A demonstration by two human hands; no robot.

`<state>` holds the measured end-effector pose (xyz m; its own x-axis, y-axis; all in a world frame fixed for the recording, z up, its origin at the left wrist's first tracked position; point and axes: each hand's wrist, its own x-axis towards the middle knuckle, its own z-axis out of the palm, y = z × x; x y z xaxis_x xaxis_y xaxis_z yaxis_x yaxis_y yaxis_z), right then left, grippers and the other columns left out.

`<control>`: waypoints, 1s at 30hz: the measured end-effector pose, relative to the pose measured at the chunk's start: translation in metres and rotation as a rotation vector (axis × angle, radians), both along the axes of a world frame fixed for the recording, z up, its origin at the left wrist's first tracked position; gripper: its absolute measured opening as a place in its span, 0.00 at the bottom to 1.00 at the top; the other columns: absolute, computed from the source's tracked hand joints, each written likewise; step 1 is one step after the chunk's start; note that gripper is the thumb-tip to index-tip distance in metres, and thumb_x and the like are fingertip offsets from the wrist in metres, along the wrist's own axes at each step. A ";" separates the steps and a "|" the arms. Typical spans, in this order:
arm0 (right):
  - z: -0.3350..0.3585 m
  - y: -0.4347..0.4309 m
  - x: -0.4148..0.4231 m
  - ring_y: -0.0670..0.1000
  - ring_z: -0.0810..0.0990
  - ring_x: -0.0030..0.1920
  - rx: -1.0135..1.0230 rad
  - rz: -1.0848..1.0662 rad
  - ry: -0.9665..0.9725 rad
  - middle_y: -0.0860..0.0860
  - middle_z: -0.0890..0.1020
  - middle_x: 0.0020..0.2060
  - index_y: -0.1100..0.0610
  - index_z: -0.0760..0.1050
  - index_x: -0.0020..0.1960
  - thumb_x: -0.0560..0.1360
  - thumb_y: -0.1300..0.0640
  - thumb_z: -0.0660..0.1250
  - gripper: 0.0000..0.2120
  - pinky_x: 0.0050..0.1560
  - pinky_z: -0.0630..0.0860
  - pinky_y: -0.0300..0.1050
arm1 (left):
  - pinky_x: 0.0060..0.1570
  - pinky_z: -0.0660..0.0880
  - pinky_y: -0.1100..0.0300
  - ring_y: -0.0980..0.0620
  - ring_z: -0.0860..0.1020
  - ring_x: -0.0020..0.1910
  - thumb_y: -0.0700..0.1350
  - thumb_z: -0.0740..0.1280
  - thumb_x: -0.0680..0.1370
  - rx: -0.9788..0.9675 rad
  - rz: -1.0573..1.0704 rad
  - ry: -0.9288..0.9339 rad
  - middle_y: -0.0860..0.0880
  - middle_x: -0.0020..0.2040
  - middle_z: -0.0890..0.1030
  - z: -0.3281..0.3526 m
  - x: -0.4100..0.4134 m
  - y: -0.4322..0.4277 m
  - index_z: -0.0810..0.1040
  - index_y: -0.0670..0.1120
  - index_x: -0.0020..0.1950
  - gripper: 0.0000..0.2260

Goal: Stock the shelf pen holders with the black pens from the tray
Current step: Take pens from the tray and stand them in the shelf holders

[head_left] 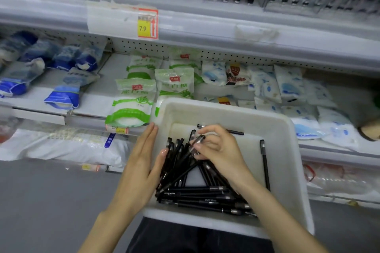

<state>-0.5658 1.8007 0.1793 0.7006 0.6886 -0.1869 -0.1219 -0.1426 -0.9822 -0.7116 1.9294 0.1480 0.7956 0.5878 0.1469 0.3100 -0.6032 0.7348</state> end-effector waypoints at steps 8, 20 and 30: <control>0.148 -0.077 0.063 0.47 0.82 0.43 0.321 -0.194 -0.294 0.50 0.83 0.38 0.56 0.75 0.49 0.72 0.60 0.66 0.05 0.36 0.79 0.40 | 0.72 0.54 0.65 0.60 0.58 0.75 0.55 0.53 0.81 0.247 -0.213 -0.333 0.55 0.76 0.62 0.110 0.066 -0.037 0.64 0.47 0.76 0.25; 0.314 -0.199 0.168 0.55 0.85 0.45 0.344 -0.482 -0.719 0.53 0.85 0.38 0.57 0.76 0.50 0.66 0.64 0.72 0.13 0.45 0.81 0.44 | 0.71 0.47 0.70 0.59 0.60 0.71 0.56 0.52 0.82 0.738 -0.552 -0.452 0.49 0.72 0.69 0.246 0.218 -0.118 0.69 0.44 0.72 0.24; 0.333 -0.205 0.260 0.50 0.84 0.50 0.224 -0.513 -0.818 0.51 0.85 0.45 0.56 0.72 0.55 0.75 0.71 0.65 0.13 0.58 0.78 0.52 | 0.72 0.51 0.58 0.56 0.69 0.67 0.58 0.48 0.83 0.950 -0.453 -0.297 0.51 0.68 0.74 0.221 0.272 -0.126 0.71 0.46 0.71 0.25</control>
